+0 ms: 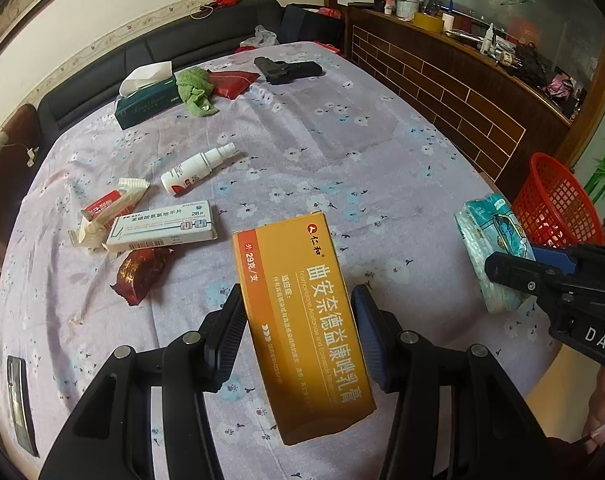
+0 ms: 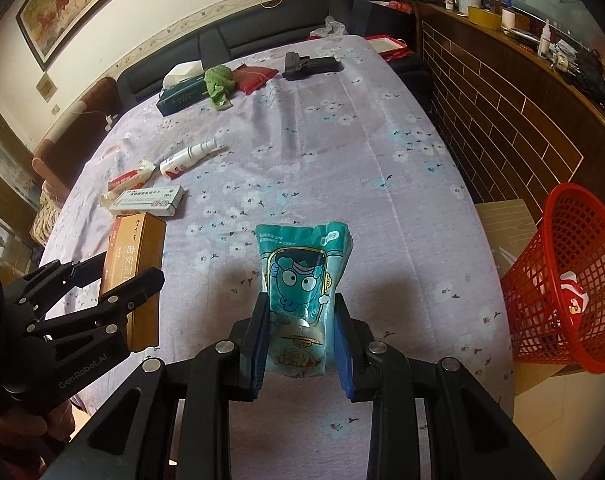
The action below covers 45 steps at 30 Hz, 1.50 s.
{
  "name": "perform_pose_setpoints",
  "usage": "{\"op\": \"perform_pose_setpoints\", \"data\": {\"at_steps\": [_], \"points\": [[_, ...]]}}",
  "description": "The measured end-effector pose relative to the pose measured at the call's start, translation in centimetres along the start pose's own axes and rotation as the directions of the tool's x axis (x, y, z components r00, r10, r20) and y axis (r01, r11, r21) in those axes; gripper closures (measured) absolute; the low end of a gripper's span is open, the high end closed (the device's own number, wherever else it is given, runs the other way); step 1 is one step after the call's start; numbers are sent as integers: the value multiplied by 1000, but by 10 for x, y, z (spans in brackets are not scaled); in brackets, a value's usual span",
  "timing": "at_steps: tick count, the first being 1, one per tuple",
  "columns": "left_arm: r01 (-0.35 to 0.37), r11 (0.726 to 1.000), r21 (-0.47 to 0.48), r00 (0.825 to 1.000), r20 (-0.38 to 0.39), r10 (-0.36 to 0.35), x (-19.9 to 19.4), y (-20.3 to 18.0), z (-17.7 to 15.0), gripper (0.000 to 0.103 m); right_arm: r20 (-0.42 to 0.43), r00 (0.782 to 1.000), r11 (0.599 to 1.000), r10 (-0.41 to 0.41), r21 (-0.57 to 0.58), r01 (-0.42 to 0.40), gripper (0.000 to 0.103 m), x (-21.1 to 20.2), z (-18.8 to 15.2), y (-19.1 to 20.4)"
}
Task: Collect trash
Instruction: 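Carry the orange box and wipes pack in both grippers over the wastebasket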
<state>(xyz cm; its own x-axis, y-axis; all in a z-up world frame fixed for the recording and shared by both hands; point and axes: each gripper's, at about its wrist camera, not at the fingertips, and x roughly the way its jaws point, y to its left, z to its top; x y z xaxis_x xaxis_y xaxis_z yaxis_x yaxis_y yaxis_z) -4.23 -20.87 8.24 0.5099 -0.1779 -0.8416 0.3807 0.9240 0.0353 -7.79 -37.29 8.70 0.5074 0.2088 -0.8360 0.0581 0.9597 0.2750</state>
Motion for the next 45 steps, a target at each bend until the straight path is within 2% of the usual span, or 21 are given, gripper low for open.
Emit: {"op": "perform_pose_setpoints", "data": {"at_steps": [29,39,45], "points": [[20,1000,20,1000,-13,-19,7,-15,1,52,-18,1000,1000,-17,10,17,72,-2,-5,-10],[59,995,78,998,-5,-58,7,-46,9,52,-1,999,996,-48,77,48,72,-16,-12,-37],[115,982,150,993,16,-119,0,-81,27,52,39,996,982,-82,175,74,72,-41,-16,-73]]}}
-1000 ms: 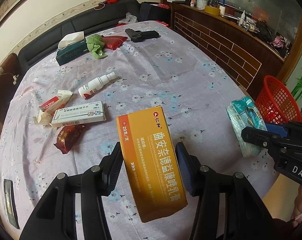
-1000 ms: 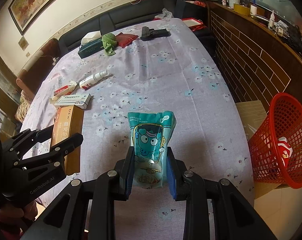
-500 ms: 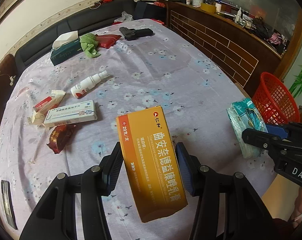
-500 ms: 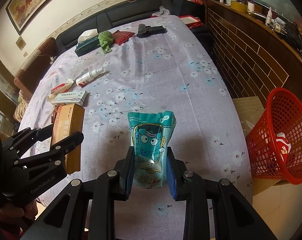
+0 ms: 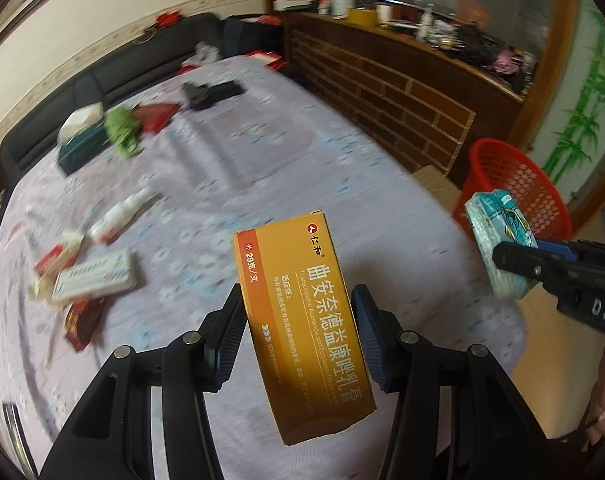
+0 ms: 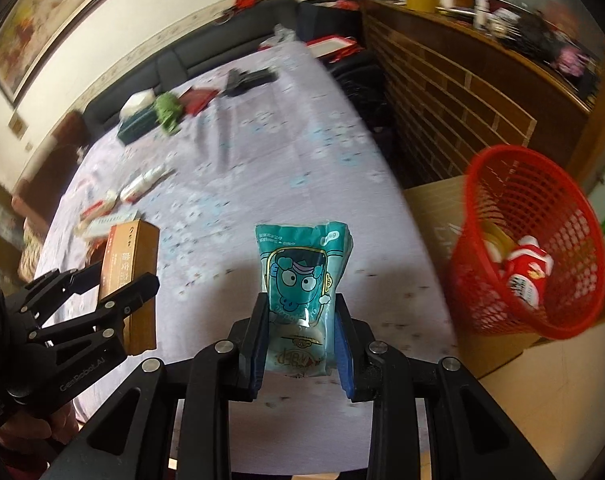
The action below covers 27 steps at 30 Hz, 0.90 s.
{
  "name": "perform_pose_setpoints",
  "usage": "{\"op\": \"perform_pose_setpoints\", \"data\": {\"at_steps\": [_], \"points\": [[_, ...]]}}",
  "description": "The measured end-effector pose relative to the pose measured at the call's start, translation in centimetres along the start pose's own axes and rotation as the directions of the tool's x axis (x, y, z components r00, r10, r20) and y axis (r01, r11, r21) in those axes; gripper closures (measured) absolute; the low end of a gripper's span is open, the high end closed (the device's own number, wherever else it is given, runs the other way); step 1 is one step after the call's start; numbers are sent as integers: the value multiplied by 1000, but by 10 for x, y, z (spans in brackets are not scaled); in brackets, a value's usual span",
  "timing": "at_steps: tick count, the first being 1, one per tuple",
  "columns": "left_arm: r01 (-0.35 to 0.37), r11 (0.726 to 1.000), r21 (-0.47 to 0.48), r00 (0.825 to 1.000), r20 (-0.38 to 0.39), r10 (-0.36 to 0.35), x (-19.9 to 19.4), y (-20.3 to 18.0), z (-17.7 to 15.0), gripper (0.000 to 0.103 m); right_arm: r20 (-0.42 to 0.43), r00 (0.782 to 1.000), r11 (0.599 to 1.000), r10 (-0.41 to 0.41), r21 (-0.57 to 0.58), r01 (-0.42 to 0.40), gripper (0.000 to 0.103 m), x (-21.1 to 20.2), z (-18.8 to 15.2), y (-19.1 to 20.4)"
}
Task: Collect trash
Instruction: 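Carry the orange box and wipes pack in both grippers over the wastebasket, then open both grippers to drop the orange box and wipes pack into the basket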
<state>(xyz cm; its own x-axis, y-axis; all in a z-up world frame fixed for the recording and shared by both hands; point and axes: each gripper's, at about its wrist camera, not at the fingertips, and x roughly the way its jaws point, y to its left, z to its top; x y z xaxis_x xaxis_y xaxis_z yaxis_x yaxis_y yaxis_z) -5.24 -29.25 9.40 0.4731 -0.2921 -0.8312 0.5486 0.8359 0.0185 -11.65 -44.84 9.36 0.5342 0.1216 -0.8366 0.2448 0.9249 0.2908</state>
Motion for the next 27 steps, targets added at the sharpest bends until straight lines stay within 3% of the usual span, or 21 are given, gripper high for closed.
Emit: {"op": "perform_pose_setpoints", "data": {"at_steps": [5,12,19,23,27], "points": [[97,992,78,995,7,-98,-3,-42,26,52,56,997,992,-49,123,42,72,-30,6,-51],[251,956,150,967,-4,-254,-5,-115,71,51,136,982,950,-128,302,82,71,-79,9,-132],[306,922,237,951,-26,-309,12,-186,105,51,185,966,921,-179,378,98,70,-110,17,-185],[341,910,237,939,-43,-341,24,-206,119,50,192,964,914,-183,395,95,68,-114,27,-207],[343,916,206,938,-33,-344,24,-204,123,36,188,968,910,-168,407,79,61,-104,39,-221]]}}
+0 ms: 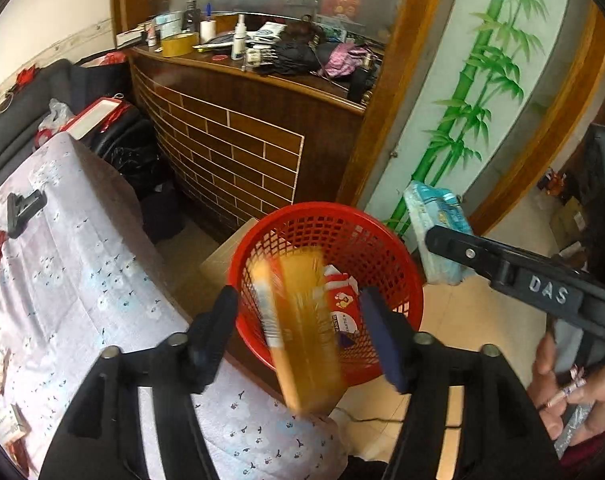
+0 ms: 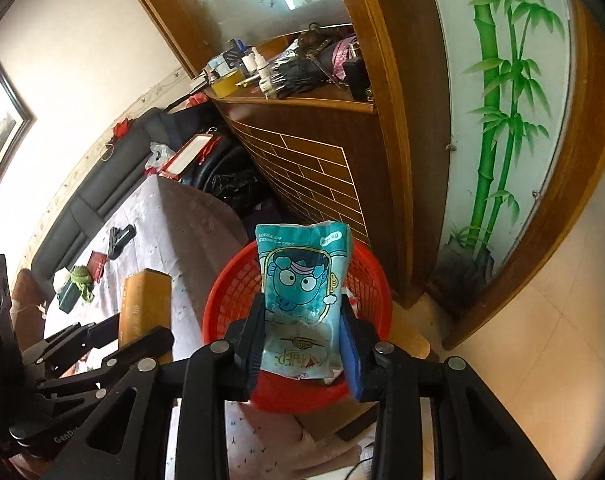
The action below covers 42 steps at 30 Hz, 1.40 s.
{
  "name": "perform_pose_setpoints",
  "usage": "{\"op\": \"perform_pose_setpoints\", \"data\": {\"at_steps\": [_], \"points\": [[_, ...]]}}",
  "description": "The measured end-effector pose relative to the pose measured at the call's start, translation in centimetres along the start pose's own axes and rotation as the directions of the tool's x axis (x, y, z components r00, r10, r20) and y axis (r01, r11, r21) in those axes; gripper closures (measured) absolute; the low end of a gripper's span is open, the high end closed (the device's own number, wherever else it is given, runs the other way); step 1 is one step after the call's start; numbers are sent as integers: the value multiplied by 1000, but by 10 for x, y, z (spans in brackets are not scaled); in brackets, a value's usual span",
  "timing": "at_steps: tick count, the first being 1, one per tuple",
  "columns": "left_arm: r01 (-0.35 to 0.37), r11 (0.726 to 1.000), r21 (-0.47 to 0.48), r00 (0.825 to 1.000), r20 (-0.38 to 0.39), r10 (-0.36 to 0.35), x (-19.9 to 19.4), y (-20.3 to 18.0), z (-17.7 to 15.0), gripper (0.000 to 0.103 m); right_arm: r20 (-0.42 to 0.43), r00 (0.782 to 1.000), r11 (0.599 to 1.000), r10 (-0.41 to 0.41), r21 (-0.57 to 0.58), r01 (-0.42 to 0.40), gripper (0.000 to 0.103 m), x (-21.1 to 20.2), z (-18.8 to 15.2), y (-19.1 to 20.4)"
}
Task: Collect trash
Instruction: 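Open both grippers to drop the orange box and wipes pack into the basket, then move both grippers back over the table toward the remaining items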
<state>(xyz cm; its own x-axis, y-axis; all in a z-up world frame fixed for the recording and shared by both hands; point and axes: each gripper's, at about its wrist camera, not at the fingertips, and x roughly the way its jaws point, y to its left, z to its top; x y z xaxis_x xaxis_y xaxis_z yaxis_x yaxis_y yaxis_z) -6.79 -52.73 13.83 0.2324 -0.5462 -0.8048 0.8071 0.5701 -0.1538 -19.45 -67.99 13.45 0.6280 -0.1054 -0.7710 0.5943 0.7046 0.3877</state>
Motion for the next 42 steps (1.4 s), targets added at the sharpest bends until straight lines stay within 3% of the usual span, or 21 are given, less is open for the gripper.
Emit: {"op": "perform_pose_setpoints", "data": {"at_steps": [6,11,17,29,35,37,42], "points": [[-24,998,-61,1000,9,24,-16,25,-19,36,-12,1000,1000,25,16,-25,50,12,11,-5],[-73,989,-126,997,-6,73,-32,57,-54,36,-37,998,999,52,4,-52,49,19,4,7],[-119,972,-205,992,-50,111,-46,91,-93,36,-112,987,990,118,-71,-126,49,34,-23,55],[-243,909,-338,969,-38,245,-112,163,-164,36,-255,950,937,177,-251,-242,49,59,-81,163],[-318,856,-408,945,-61,323,-149,207,-218,36,-338,920,858,199,-394,-330,49,69,-113,232],[-344,830,-439,934,-71,350,-162,223,-237,36,-372,905,811,208,-452,-372,49,73,-124,260],[-390,757,-524,912,-106,397,-194,262,-281,36,-455,863,649,220,-592,-478,43,88,-157,339]]}}
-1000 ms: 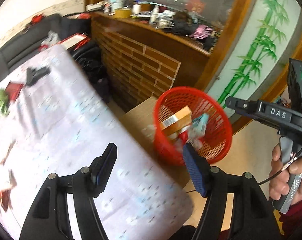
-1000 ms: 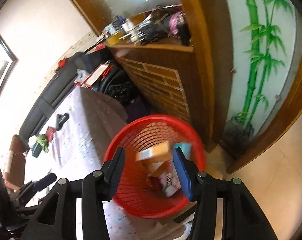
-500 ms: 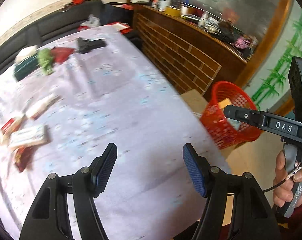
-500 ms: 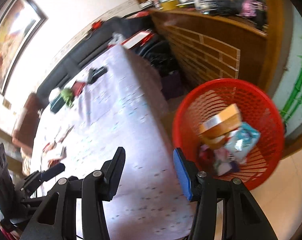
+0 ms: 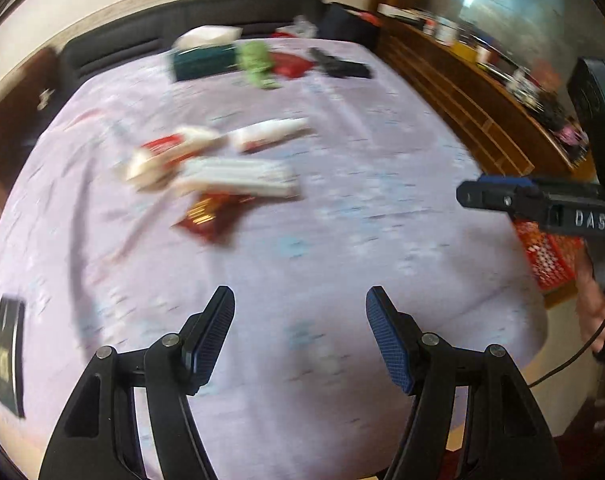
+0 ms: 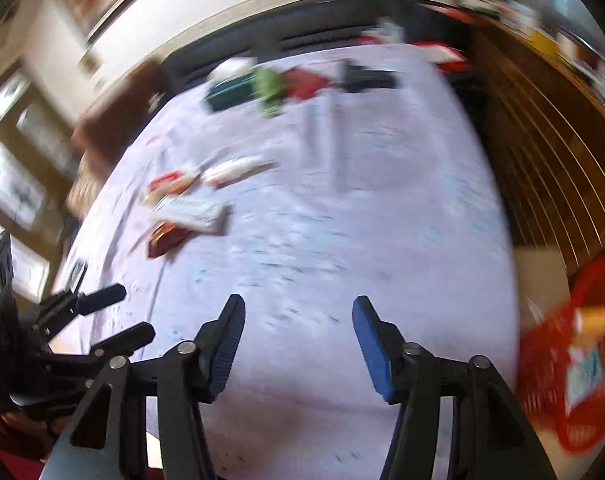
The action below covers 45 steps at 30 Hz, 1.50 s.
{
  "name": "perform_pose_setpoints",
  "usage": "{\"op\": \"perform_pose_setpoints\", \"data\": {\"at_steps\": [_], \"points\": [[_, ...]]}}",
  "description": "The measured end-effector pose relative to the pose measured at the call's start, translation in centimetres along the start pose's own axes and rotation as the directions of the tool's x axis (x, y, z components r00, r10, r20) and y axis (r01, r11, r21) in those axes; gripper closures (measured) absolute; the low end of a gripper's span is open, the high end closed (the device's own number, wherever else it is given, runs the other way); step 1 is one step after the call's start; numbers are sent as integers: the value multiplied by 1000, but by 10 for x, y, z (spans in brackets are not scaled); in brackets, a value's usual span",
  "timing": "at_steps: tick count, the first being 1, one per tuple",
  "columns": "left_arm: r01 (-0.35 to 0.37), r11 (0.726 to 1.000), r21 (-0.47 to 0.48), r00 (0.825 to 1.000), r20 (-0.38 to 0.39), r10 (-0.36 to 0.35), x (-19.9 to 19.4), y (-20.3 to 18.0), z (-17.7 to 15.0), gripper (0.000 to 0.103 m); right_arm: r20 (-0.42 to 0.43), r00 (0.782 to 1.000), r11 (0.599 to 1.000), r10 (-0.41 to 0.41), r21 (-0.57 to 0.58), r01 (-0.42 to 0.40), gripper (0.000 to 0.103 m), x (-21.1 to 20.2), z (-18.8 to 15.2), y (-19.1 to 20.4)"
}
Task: Collect trash
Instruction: 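Move both grippers back over the table toward the remaining items, then grasp the white-blue medicine box with the right gripper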
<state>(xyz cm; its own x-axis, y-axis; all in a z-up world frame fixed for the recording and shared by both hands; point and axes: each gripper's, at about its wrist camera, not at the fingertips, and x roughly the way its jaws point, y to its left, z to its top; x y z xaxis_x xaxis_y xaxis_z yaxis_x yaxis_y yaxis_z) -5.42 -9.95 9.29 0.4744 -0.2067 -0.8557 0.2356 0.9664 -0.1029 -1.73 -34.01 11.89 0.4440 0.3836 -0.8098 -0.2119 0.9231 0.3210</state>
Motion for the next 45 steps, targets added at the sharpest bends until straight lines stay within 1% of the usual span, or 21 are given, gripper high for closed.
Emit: {"op": "perform_pose_setpoints", "data": {"at_steps": [3,4,8,10,15,17,19,21,23,24,26,28,29,30,32,35,36,38,39,42,45], "points": [[-42,998,-51,999,-3,42,-4,34,-10,36,-36,998,996,48,-73,-50,42,28,20,29],[-51,997,-64,999,-7,51,-5,44,-14,36,-49,996,993,76,-89,-80,41,41,30,40],[-83,992,-100,996,-20,82,-7,74,-28,36,-75,987,985,139,-95,-146,41,85,65,68],[-89,989,-116,996,-27,87,-9,87,-33,36,-85,979,979,183,-74,-190,40,113,85,81],[-94,987,-131,995,-36,90,-10,110,-42,36,-99,973,978,209,-10,-210,40,172,120,88],[-92,987,-134,995,-40,88,-8,116,-42,36,-127,963,971,238,31,-236,40,193,129,82],[-85,986,-141,996,-41,80,-6,122,-41,36,-135,964,974,227,55,-222,40,204,131,75],[-74,987,-145,997,-39,69,-3,127,-38,36,-173,948,962,266,106,-251,40,215,128,67],[-55,988,-142,998,-32,51,-2,133,-34,36,-192,931,948,310,144,-285,39,216,121,65],[-51,989,-141,998,-31,48,-2,135,-33,36,-210,917,938,338,154,-311,39,215,113,66],[-45,989,-139,999,-25,42,-1,141,-30,36,-245,897,928,368,153,-339,39,210,101,72],[-42,989,-142,999,-21,39,1,149,-27,36,-265,875,915,404,137,-381,36,199,86,83],[-40,989,-143,999,-21,38,2,151,-26,36,-276,875,918,397,114,-381,35,194,80,90],[-40,989,-145,999,-20,37,4,155,-24,36,-276,883,925,380,92,-370,35,190,76,95],[-40,988,-148,999,-20,38,7,159,-21,36,-270,907,945,322,29,-326,35,185,72,108],[-34,988,-150,999,-13,32,8,164,-16,36,-264,932,964,247,-26,-263,35,189,75,118],[-27,989,-147,1000,-10,26,8,164,-14,36,-264,937,969,229,-33,-246,35,192,76,121],[-15,991,-135,1000,-6,14,9,164,-10,36,-268,939,973,216,-24,-230,36,196,77,123],[-8,992,-126,1000,-5,7,10,162,-7,36,-277,938,976,207,-14,-219,49,198,76,123],[17,997,-72,1000,11,-16,11,154,6,36,-292,932,976,215,24,-217,49,196,68,116],[36,999,19,999,23,-37,14,137,21,34,-272,941,979,200,82,-185,50,183,57,104]]}}
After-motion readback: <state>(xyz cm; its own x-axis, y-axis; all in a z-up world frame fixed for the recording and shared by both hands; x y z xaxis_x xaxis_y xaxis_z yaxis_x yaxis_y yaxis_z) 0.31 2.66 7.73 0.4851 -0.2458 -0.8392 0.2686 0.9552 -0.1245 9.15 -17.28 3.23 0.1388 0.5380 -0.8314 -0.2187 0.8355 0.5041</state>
